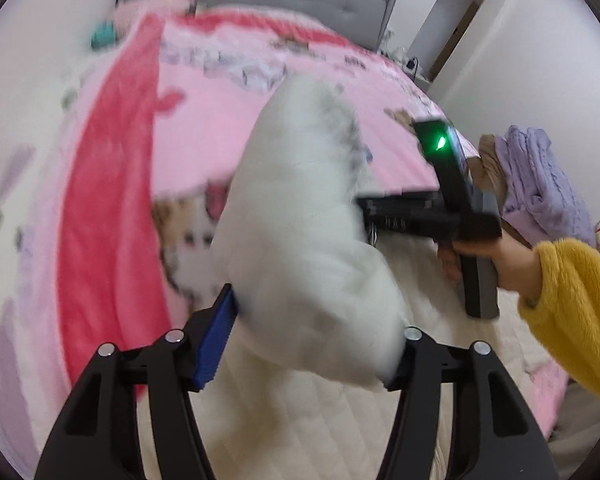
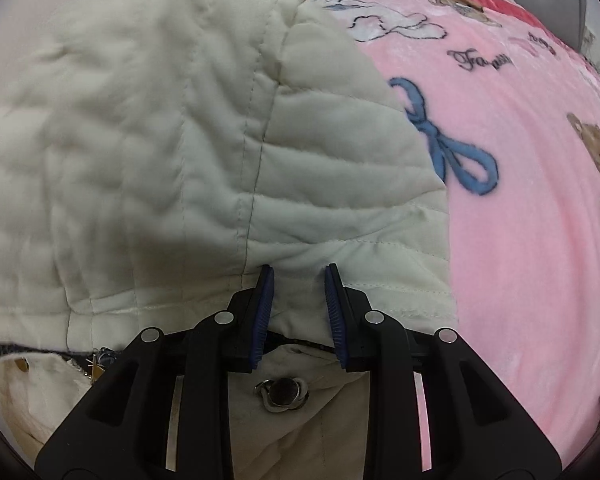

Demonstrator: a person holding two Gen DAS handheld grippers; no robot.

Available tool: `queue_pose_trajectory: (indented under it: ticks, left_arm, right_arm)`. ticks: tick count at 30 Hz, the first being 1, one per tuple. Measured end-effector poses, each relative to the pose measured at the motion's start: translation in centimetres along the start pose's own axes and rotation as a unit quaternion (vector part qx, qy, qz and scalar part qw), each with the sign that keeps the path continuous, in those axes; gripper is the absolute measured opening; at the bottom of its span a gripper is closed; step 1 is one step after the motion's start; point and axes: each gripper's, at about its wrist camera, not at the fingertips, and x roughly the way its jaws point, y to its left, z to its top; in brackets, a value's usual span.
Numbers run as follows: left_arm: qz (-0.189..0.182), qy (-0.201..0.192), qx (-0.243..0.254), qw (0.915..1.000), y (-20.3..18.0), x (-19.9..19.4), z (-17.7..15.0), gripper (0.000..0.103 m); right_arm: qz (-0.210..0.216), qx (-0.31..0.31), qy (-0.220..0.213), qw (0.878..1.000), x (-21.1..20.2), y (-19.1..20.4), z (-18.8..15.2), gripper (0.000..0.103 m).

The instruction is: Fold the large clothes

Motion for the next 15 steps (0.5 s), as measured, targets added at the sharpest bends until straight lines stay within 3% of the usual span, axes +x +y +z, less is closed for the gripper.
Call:
queue_pose_trajectory:
  ticks: [3,6,8,11,13,15]
  left_arm:
    - [0.002,-0.027,0.028,0.9992,-2.5,-1.1,1.9,0.077]
    - [0.084,-0.051,0.047,0.9941,-3.7,-1.2,2.9,0.081]
    - [0.117,-0.053,0.018,0.9916,-2.8,-1.1,3.4,0.081]
    - [0.054,-0.033,-0.071,0.9954,0.3,-0.6,3.9,0.081]
    - [0.075,-0.009,-0.114,0.9906,2.3,0.6,3.8,0.073]
    - [0.061,0.008,-0.134,0.989,4.0,1.9,3.6,0.067]
  right_arm:
    - [-0.006,-0.001,-0.002,1.0,0.1,0.2,0.2,0.025]
    - [-0.014,-0.006,0.0,1.0,0.1,0.6,0.1,0.025]
    - [-0.012,-0.008,0.002,1.0,0.1,0.5,0.2,0.025]
    - [-0.009,-0.016,-0.001,1.0,-0.2,0.5,0.2,0.026]
    - [0.006,-0.013,-0.015,1.0,-1.0,0.1,0.0,0.028]
    - [0.04,-0.011,-0.055,0.998,-2.9,-0.6,-0.4,0.038]
